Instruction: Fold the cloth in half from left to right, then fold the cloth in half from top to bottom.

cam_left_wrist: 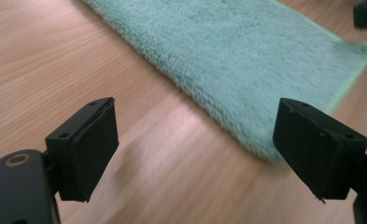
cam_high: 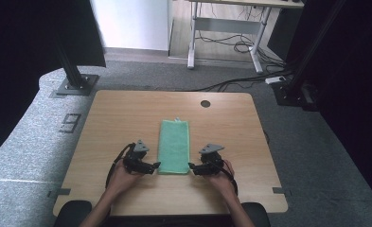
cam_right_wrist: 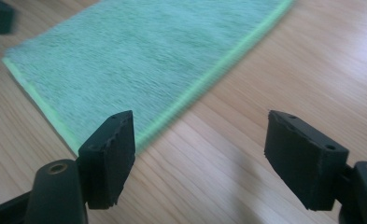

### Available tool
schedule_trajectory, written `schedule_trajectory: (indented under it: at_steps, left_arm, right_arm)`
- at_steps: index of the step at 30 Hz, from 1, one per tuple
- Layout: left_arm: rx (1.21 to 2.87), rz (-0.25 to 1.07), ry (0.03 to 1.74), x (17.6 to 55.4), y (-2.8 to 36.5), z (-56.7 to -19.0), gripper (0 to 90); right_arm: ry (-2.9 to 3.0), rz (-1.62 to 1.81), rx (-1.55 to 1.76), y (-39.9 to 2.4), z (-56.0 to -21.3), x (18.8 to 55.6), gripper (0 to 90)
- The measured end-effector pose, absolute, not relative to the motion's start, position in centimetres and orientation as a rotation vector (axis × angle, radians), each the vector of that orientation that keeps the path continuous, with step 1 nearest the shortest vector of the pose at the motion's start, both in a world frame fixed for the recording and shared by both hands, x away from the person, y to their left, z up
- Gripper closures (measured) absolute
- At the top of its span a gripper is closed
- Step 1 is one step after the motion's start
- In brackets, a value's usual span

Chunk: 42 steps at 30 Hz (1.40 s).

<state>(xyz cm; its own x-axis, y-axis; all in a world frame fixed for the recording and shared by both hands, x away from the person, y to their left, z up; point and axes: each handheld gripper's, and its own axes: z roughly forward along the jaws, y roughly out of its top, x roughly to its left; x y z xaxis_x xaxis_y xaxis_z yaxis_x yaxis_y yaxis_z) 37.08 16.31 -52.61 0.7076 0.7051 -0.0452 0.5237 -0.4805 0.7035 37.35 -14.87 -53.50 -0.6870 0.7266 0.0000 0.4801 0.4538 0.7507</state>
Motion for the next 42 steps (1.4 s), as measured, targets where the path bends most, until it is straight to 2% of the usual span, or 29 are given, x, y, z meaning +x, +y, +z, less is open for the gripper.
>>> schedule_trajectory:
  at_steps: [4, 8, 11, 15, 19, 22, 42]
  left_arm:
    - [2.209, 0.345, 0.952, 35.9, 18.0, -52.8, 13.7]
    - [2.222, 0.366, 0.980, 35.4, 19.2, -53.4, 11.9]
    - [2.233, 0.424, 0.986, 35.6, 19.4, -53.8, 11.5]
    - [2.238, 0.413, 1.005, 36.0, 19.5, -54.6, 8.1]
    - [2.229, 0.414, 1.007, 36.3, 19.6, -54.8, 4.4]
    - [2.231, 0.402, 1.004, 36.4, 19.6, -54.8, 3.7]
    - [2.232, 0.375, 1.007, 36.6, 19.7, -54.8, 3.3]
  right_arm:
    - [2.376, 1.074, 1.073, -17.0, -53.5, 37.2, 21.7]
    - [2.394, 1.040, 1.104, -18.6, -54.1, 37.3, 15.3]
    - [2.408, 1.008, 1.127, -19.1, -54.7, 37.6, 13.8]
    - [2.390, 1.018, 1.109, -19.6, -55.2, 37.8, 11.8]
    - [2.387, 1.032, 1.098, -19.8, -55.6, 37.9, 2.7]
    - [2.390, 1.016, 1.104, -19.7, -55.6, 38.0, 0.0]
    - [2.384, 1.009, 1.117, -19.6, -55.6, 37.9, 0.0]
